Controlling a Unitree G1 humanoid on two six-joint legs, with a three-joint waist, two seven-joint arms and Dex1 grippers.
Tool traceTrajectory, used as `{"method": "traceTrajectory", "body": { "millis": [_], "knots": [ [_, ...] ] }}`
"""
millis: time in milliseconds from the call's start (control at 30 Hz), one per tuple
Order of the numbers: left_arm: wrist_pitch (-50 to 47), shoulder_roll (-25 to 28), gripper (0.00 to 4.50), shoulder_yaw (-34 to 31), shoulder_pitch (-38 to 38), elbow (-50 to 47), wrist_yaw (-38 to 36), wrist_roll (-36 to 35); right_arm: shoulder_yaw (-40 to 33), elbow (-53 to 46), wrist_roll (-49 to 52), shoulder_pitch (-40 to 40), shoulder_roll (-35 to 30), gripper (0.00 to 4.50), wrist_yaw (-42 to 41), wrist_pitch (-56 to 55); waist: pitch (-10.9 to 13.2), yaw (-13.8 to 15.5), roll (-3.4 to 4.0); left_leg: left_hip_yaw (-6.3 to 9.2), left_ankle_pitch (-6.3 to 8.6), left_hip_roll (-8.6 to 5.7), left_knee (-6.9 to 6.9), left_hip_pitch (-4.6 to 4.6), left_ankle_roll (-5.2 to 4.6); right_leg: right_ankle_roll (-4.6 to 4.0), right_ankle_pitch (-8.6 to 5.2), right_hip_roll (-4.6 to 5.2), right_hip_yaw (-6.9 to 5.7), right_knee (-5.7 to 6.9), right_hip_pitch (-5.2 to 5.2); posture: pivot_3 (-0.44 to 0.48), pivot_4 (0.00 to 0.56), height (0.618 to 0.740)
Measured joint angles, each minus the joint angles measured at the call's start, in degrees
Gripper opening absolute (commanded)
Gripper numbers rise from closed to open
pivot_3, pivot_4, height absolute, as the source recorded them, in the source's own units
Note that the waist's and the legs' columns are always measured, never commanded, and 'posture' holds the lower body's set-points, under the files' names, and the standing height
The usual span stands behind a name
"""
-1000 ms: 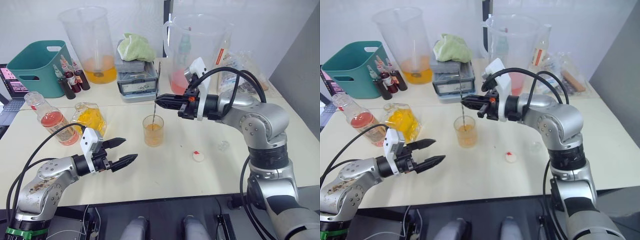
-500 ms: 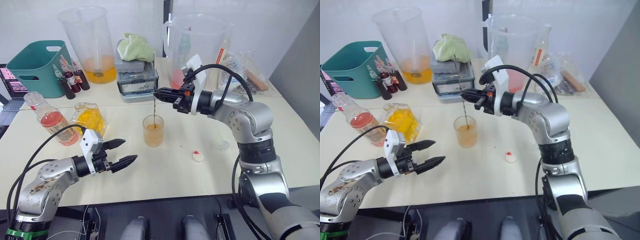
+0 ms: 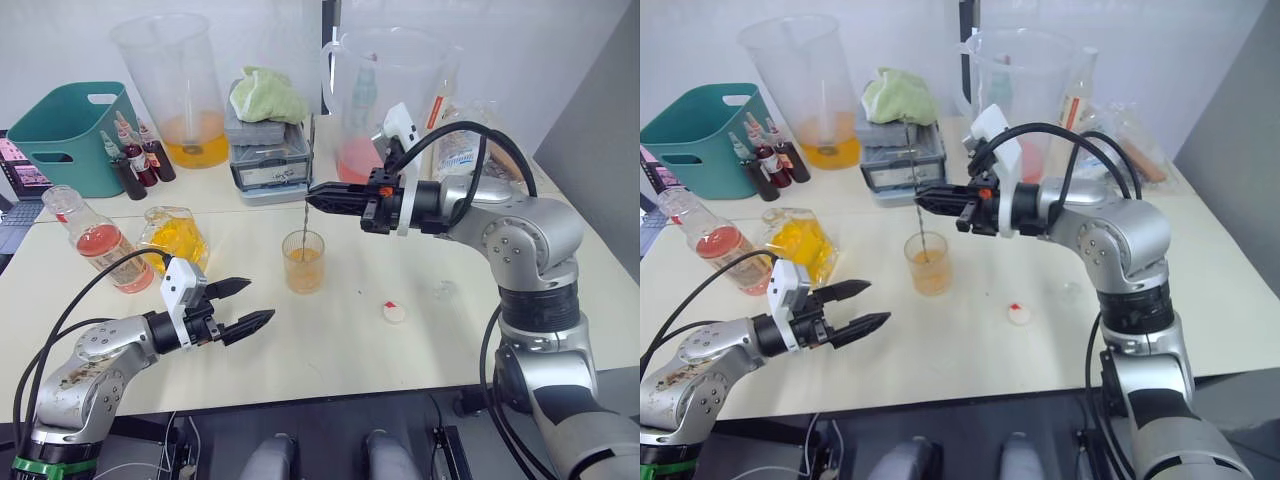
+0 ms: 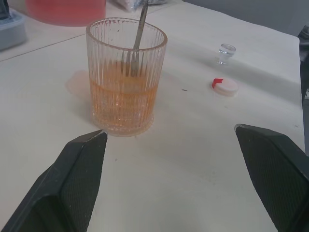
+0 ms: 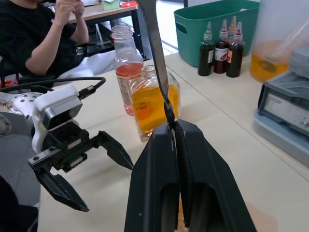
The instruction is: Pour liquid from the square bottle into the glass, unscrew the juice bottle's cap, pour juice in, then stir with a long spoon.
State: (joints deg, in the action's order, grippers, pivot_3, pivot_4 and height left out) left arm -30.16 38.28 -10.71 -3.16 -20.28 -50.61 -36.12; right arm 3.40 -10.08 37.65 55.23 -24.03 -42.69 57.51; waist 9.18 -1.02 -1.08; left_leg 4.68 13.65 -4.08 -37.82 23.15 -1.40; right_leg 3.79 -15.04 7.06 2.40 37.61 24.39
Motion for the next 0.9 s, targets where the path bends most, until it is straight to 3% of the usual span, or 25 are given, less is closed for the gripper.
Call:
{"method": "traceTrajectory", "body": {
  "millis": [267,533,733,900],
  "knots": [
    [-0.01,0.0,4.48,-0.02,-0.4,0.0,0.09,0.0,-0.94,3.88,-0.7,0.12,4.81,0.0,3.34,-3.38,0.0,-0.03,0.0,0.0,0.0,-0.02,0.0,0.0,0.0,-0.01,0.01,0.01,0.0,0.01,0.01,0.0,0.15,0.74],
    [-0.01,0.01,4.48,-0.03,-0.39,0.0,0.37,0.0,0.34,6.57,-3.82,0.27,1.26,0.0,0.57,-6.38,0.0,-0.01,0.0,0.0,0.0,-0.02,0.0,0.01,0.0,-0.01,0.01,0.01,-0.01,0.01,0.02,0.0,0.15,0.74],
    [-0.01,0.01,4.48,-0.03,-0.39,0.0,0.39,0.0,1.07,2.78,-2.0,0.26,-2.48,0.0,-2.88,-2.33,0.0,0.03,0.0,0.0,0.0,0.0,0.0,0.01,0.0,-0.01,0.01,0.0,-0.02,-0.01,0.01,0.0,0.15,0.74],
    [-0.01,0.0,4.48,-0.04,-0.43,0.0,0.42,0.01,1.33,2.27,-0.41,0.26,0.83,0.0,-1.92,0.37,0.0,-0.15,0.0,0.0,0.0,0.01,0.0,0.0,0.0,-0.01,0.01,-0.01,-0.01,0.01,0.02,0.0,0.15,0.74]
  ]
}}
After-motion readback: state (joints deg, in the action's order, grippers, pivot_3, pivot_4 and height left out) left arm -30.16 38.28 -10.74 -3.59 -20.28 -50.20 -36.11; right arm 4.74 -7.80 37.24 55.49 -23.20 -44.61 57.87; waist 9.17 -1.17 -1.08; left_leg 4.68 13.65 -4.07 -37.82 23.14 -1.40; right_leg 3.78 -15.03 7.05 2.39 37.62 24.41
